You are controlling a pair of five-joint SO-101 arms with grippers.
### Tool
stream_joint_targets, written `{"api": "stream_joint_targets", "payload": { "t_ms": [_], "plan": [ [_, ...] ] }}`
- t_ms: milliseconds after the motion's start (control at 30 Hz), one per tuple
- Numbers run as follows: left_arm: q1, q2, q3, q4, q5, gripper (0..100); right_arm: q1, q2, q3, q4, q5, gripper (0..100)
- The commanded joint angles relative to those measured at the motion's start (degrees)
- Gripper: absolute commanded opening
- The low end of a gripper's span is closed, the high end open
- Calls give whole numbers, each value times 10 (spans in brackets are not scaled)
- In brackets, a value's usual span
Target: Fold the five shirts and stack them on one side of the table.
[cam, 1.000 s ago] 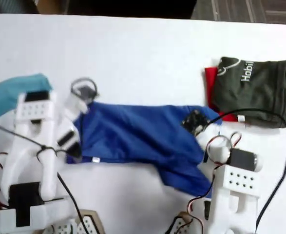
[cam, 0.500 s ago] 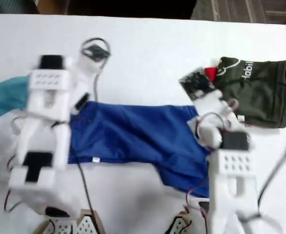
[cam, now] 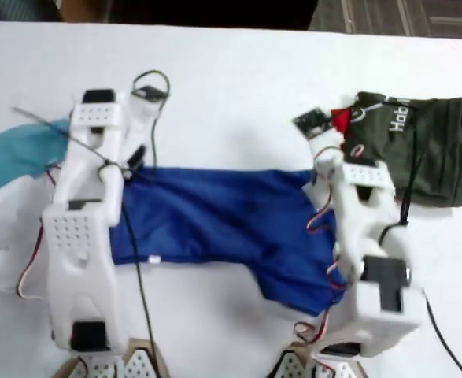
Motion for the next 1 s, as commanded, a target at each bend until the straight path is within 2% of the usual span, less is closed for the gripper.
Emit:
{"api": "stream_joint_targets", "payload": {
  "t_ms": [0,233,533,667,800,967],
  "plan": [
    [-36,60,-82,32,5,24,18,36,-67,-4,-4,20],
    [-41,142,-292,87,18,24,-41,66,-154,31,-4,20],
    [-55,158,-393,64,0,24,-95,102,-278,55,-4,20],
    [-53,157,-468,92,-3,24,-95,94,-309,123,-4,20],
    [-55,126,-438,93,-2,24,-95,60,-314,202,-4,20],
    [-34,2,-262,93,-1,24,-117,3,-311,290,3,20]
  ]
}}
